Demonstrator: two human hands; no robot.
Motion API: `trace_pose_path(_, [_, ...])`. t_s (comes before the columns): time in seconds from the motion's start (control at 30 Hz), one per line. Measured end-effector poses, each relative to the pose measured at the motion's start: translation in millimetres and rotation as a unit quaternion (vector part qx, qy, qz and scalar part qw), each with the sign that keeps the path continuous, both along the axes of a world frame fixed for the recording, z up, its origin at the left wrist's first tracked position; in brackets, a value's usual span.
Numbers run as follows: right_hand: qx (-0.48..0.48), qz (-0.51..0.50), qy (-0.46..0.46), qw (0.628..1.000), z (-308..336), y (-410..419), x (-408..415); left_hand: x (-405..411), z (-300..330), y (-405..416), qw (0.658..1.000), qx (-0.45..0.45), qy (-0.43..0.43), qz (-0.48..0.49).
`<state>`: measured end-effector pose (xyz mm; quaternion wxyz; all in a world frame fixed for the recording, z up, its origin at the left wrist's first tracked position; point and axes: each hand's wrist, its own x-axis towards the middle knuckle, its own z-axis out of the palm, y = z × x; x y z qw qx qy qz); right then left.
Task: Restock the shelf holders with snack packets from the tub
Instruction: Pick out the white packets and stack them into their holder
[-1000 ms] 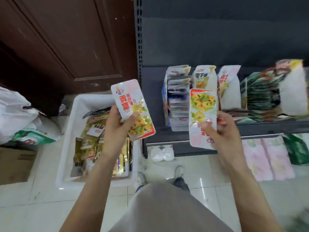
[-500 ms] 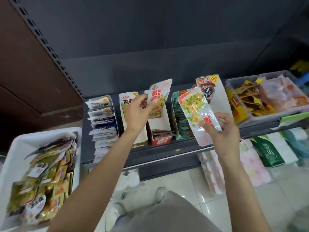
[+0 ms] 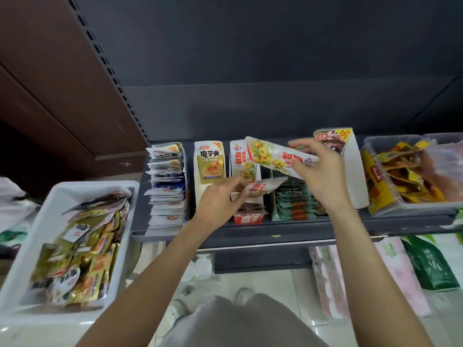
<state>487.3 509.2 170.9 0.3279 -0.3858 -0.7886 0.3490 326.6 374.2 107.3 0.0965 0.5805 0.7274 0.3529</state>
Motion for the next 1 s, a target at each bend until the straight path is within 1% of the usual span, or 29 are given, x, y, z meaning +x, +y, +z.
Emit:
trace_pose_path(0.07, [0.057, 0.005, -0.043, 0.997, 2.0, -1.3, -8.9, -0.9, -0.9, -7.4, 0.996, -0.052, 0.073, -0.015])
trace_pose_path(0.1, [0.078, 0.009, -0.063, 0.995, 2.4, -2.4, -14.1, -0.9, -1.4, -9.2, 0.992, -0.079, 0.093, -0.022])
trace_pose_path(0.2, [0.119, 0.030, -0.106, 0.987, 1.0, -3.5, -30.3, -0.7, -0.2, -8.3, 0.990, -0.119, 0.077, -0.025])
trace_pose_path(0.3, [0.158, 0.069, -0.144, 0.974, -3.5, -3.1, -41.6, -2.6, 0.3, -6.7, 0.985, -0.136, 0.099, -0.031])
trace_pose_path(0.37, [0.176, 0.101, -0.185, 0.961, -10.0, -3.7, -47.9, -5.4, -0.3, -9.1, 0.982, -0.154, 0.104, -0.039])
trace_pose_path(0.43, [0.164, 0.156, -0.236, 0.945, -18.9, -5.1, -52.9, -8.3, -1.4, -12.8, 0.980, -0.170, 0.092, -0.047])
trace_pose_path(0.53, [0.109, 0.251, -0.314, 0.909, -31.6, -5.0, -56.4, -9.9, -3.3, -18.6, 0.979, -0.188, 0.068, -0.046])
trace_pose_path(0.6, [0.079, 0.277, -0.334, 0.897, -37.3, -5.4, -55.0, -9.3, -4.8, -21.3, 0.978, -0.199, 0.059, -0.033])
trace_pose_path(0.73, [0.036, 0.282, -0.315, 0.905, -45.4, -11.4, -50.3, -6.2, -6.9, -22.6, 0.978, -0.207, 0.041, -0.005])
trace_pose_path(0.8, [0.010, 0.290, -0.292, 0.911, -46.4, -14.4, -46.2, -5.2, -6.3, -23.7, 0.978, -0.206, 0.028, 0.008])
trace_pose_path(0.87, [-0.001, 0.279, -0.259, 0.925, -45.2, -15.8, -40.3, -4.4, -4.5, -27.3, 0.979, -0.200, 0.023, 0.017])
trace_pose_path(0.93, [0.007, 0.234, -0.193, 0.953, -40.5, -18.2, -32.4, -5.3, -1.7, -35.3, 0.985, -0.170, 0.009, 0.041])
trace_pose_path(1.0, [0.011, 0.176, -0.098, 0.979, -31.7, -24.4, -25.2, -8.3, 1.7, -47.0, 0.990, -0.108, -0.019, 0.088])
